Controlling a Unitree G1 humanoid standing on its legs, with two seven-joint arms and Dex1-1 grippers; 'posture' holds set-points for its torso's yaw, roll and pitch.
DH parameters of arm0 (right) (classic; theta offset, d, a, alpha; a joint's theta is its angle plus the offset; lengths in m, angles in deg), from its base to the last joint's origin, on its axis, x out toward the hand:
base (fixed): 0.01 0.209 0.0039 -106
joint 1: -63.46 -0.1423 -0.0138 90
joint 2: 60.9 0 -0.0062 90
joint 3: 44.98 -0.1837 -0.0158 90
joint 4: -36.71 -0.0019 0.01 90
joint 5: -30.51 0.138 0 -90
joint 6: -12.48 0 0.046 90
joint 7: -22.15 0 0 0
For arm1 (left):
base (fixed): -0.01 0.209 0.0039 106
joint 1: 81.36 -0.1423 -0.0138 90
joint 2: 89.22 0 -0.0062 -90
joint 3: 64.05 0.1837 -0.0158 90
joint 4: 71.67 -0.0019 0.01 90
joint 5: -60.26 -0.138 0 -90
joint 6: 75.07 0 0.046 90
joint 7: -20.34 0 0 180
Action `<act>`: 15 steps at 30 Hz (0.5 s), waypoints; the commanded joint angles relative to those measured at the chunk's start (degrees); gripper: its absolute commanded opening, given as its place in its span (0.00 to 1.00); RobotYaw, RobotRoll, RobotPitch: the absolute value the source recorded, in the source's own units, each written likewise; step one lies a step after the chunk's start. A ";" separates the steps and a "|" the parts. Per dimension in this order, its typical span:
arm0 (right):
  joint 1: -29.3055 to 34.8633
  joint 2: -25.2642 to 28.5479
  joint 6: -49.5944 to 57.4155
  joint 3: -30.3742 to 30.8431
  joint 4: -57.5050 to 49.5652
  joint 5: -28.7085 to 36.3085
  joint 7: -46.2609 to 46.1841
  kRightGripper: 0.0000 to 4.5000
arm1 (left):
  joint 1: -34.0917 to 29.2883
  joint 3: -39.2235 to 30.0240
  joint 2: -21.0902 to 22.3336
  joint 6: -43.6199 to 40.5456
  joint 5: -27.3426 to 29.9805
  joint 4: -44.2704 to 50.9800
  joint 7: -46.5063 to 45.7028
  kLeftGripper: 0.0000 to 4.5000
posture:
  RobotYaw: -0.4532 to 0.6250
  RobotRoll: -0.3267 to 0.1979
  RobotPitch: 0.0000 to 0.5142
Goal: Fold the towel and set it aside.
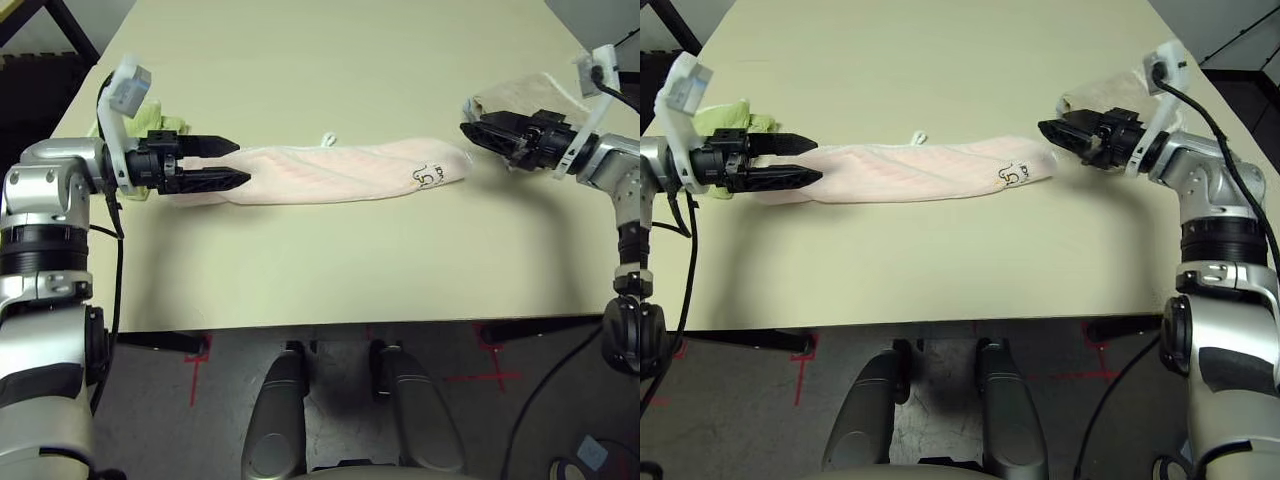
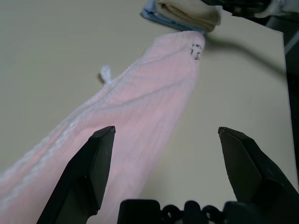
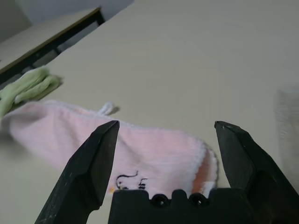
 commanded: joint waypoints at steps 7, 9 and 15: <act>9.83 -1.64 -7.04 2.99 -10.48 -1.08 -3.02 0.98 | -4.72 0.92 -0.36 11.15 0.40 0.76 0.31 0.99 | 0.43 0.62 0.51; 10.85 -1.45 -7.86 3.73 -10.52 -1.63 -3.01 0.98 | -5.66 1.28 -0.75 16.61 -0.33 -0.26 1.31 0.99 | 0.43 0.62 0.51; 13.66 -4.10 6.28 -0.87 -16.58 7.88 -10.22 0.98 | -7.62 2.32 -1.90 27.17 -0.78 -0.22 2.27 0.99 | 0.43 0.62 0.52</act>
